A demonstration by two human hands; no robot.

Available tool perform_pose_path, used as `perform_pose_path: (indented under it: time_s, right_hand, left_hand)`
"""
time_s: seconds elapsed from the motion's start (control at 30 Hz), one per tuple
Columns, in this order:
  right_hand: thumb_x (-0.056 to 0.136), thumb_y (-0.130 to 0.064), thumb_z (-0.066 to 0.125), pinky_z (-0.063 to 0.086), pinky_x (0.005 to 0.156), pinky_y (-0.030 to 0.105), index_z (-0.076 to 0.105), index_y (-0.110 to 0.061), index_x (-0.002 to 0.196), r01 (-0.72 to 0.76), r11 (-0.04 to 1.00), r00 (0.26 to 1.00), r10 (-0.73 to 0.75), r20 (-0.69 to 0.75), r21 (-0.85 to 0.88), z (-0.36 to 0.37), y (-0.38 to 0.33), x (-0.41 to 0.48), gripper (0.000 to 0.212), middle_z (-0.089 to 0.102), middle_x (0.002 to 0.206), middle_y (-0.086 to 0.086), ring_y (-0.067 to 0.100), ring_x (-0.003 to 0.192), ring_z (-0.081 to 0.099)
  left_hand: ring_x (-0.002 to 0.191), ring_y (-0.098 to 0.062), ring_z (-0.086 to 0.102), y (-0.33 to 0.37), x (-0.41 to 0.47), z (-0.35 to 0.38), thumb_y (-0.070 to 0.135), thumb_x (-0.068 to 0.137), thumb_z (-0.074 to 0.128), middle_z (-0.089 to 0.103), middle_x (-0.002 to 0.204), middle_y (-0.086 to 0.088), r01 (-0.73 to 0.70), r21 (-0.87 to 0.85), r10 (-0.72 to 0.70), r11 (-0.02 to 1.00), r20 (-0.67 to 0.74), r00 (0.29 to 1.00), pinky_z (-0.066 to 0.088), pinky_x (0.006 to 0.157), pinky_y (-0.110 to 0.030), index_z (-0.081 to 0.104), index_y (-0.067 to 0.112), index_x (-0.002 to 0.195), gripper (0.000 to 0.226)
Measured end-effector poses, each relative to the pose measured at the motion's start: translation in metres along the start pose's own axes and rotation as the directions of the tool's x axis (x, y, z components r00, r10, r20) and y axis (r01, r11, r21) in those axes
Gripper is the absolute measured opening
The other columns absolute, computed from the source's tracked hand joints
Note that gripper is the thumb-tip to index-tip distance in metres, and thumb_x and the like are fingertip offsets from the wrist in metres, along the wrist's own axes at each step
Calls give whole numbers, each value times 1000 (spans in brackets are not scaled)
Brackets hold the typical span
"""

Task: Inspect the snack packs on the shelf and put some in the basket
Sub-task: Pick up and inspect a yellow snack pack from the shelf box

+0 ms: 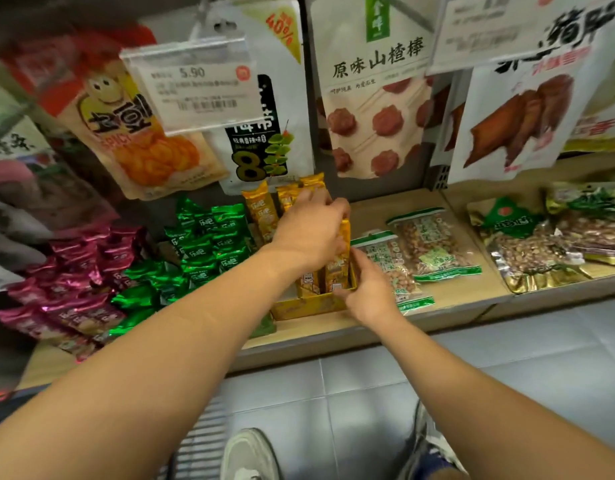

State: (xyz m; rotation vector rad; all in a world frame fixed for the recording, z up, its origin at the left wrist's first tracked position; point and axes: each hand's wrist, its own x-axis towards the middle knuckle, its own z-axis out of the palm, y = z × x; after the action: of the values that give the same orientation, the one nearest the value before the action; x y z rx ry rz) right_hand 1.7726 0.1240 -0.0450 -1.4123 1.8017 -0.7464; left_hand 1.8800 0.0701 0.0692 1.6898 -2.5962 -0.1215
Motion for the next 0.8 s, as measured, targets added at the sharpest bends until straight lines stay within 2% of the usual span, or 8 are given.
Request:
perform_pose_path:
  time_s: [0.1, 0.17, 0.33, 0.43, 0.53, 0.6, 0.7, 0.8]
  right_hand:
    - [81, -16, 75, 37, 109, 42, 42, -25, 144, 67, 994, 997, -63, 53, -85, -3, -6, 1, 71, 46, 138, 12, 32, 127, 44]
    - [82, -20, 74, 39, 106, 43, 54, -22, 133, 127, 986, 988, -115, 105, -109, -10, -11, -1, 55, 50, 136, 11, 33, 124, 46]
    - [81, -11, 72, 41, 80, 9, 67, -7, 105, 437, 896, 899, -434, -53, 78, -42, -38, -21, 25, 61, 104, 1, 15, 91, 57]
    - [82, -21, 75, 41, 74, 22, 68, -15, 109, 492, 866, 867, -480, 134, -84, -62, -66, -31, 29, 65, 101, -4, 16, 94, 61]
    - [79, -23, 79, 39, 67, 16, 64, -29, 97, 585, 791, 779, -487, 394, -179, -82, -93, -51, 24, 61, 86, -14, 10, 83, 61]
    - [79, -28, 79, 34, 58, 6, 52, -36, 87, 665, 696, 688, -429, 585, -272, -96, -105, -64, 30, 53, 75, -21, -1, 69, 52]
    - [78, -33, 79, 41, 63, 13, 51, -34, 90, 662, 657, 642, -250, 725, -360, -123, -123, -85, 31, 55, 81, -19, -1, 73, 54]
    - [81, -17, 76, 52, 87, 31, 55, -27, 114, 512, 809, 652, -147, 744, -289, -156, -138, -100, 41, 64, 104, -7, 16, 98, 62]
  left_hand:
    - [91, -34, 58, 13, -30, -23, 22, 89, 64, 56, 93, -8, -110, 95, 99, 989, 116, 988, 46, 65, -42, 40, 20, 117, 37]
    - [86, -33, 61, 17, -54, -41, 15, 87, 62, 59, 92, -5, -209, 140, 204, 968, 54, 978, 45, 61, -39, 41, 20, 116, 36]
    - [107, -20, 60, 22, -117, -93, 32, 90, 64, 62, 117, 5, -301, -166, 274, 939, -167, 947, 51, 85, -42, 58, 29, 124, 34]
    - [111, -12, 60, 20, -152, -117, 43, 94, 53, 65, 118, 7, -261, -360, 197, 896, -206, 959, 49, 93, -38, 62, 28, 126, 36]
    - [106, 0, 61, 17, -175, -130, 38, 100, 47, 68, 112, 16, -213, -463, 87, 860, -278, 957, 50, 92, -31, 70, 26, 117, 31]
    - [90, 6, 62, 16, -181, -135, 37, 100, 46, 69, 89, 21, -176, -527, 11, 831, -300, 954, 52, 83, -27, 75, 21, 104, 33]
    - [76, 19, 58, 12, -187, -140, 34, 101, 48, 66, 77, 37, -114, -717, -166, 687, -308, 937, 41, 66, -1, 78, 21, 97, 33]
    - [63, 3, 62, 3, -184, -143, 36, 101, 47, 75, 82, 12, -13, -930, -366, 367, -157, 917, 42, 53, -14, 79, 27, 93, 34]
